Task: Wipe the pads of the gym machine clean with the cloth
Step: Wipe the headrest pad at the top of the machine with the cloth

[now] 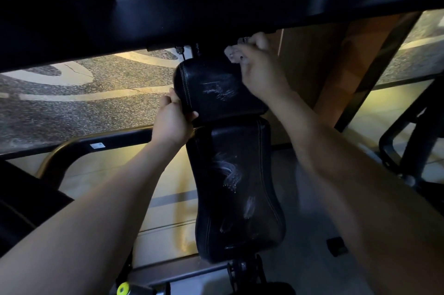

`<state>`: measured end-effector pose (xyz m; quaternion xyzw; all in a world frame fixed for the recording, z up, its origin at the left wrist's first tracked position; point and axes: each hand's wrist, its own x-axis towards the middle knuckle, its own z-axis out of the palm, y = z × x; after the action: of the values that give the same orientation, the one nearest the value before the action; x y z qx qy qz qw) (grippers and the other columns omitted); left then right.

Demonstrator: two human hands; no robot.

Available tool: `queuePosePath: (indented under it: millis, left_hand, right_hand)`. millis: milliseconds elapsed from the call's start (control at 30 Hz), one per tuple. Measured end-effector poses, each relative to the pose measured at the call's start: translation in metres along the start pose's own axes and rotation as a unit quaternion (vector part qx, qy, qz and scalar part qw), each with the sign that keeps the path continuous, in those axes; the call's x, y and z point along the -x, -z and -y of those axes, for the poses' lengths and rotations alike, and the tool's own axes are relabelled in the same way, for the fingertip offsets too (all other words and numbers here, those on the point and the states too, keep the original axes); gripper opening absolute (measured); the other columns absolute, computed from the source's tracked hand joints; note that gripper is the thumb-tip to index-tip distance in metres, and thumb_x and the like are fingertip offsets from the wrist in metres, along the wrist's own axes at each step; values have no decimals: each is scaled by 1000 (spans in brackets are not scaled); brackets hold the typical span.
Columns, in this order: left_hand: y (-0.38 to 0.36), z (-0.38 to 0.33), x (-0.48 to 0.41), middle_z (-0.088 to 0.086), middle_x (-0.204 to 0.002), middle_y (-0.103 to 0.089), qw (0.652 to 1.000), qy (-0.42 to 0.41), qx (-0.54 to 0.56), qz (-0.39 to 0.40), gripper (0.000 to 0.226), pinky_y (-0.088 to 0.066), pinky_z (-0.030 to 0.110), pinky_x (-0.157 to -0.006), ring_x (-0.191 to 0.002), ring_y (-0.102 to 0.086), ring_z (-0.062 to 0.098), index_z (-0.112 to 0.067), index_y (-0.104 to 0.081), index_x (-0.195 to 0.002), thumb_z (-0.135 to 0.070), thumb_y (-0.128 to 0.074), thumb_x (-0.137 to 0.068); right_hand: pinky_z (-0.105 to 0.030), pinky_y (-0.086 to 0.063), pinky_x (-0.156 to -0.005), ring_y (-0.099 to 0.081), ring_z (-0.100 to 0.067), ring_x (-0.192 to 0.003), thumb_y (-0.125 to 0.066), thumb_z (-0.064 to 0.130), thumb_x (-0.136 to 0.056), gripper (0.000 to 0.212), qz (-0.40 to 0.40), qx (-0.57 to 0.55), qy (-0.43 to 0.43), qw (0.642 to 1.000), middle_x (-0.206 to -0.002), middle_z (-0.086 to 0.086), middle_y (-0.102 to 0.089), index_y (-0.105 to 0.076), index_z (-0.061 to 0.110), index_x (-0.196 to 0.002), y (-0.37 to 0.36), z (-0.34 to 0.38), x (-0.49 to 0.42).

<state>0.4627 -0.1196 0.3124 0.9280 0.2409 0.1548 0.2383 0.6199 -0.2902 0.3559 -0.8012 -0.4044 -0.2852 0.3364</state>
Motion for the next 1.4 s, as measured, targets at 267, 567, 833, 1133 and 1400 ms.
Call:
queuePosePath:
  millis: [267, 567, 833, 1133, 1400]
  left_hand:
    - [2, 0, -2, 18, -143, -35, 1000, 4, 12, 7, 86, -42, 39, -99, -121, -51, 42, -5, -8, -159, -23, -64, -96]
    - [0, 4, -1, 14, -134, -38, 999, 3, 32, -4, 82, -42, 34, -88, -115, -53, 40, -7, -10, -158, -21, -62, -97]
    - [-2, 2, 0, 17, -147, -32, 1000, 11, 23, -10, 86, -43, 38, -99, -119, -53, 41, -5, -6, -159, -22, -62, -97]
    - [-2, -1, 0, 16, -138, -37, 1000, 1, 19, -11, 78, -43, 36, -91, -111, -56, 41, -7, -11, -157, -20, -60, -97]
    - [-2, -3, 3, 15, -136, -38, 999, -4, 30, -15, 77, -42, 37, -97, -115, -53, 40, -9, -11, -157, -18, -59, -98]
  right_hand:
    - [-49, -55, -73, -58, -34, -90, -48, 8, -93, 27, 45, 4, 34, 998, -106, -19, -54, -71, 0, -105, -10, 32, -9]
    - [-35, -49, -71, -57, -34, -92, -49, 9, -91, 29, 37, 7, 39, 999, -103, -17, -54, -73, 10, -106, -23, 49, -10]
    - [-24, -51, -74, -57, -28, -86, -53, 1, -90, 20, 36, -18, 0, 999, -100, -15, -52, -72, 2, -95, -20, 49, -19]
    - [-36, -53, -82, -58, -35, -96, -49, 2, -92, 25, -14, 30, -12, 999, -114, -22, -53, -66, -3, -110, 13, 11, 6]
    - [-35, -45, -63, -55, -27, -86, -51, 3, -92, 22, -9, 30, -6, 999, -114, -18, -51, -59, 3, -113, 1, 8, 38]
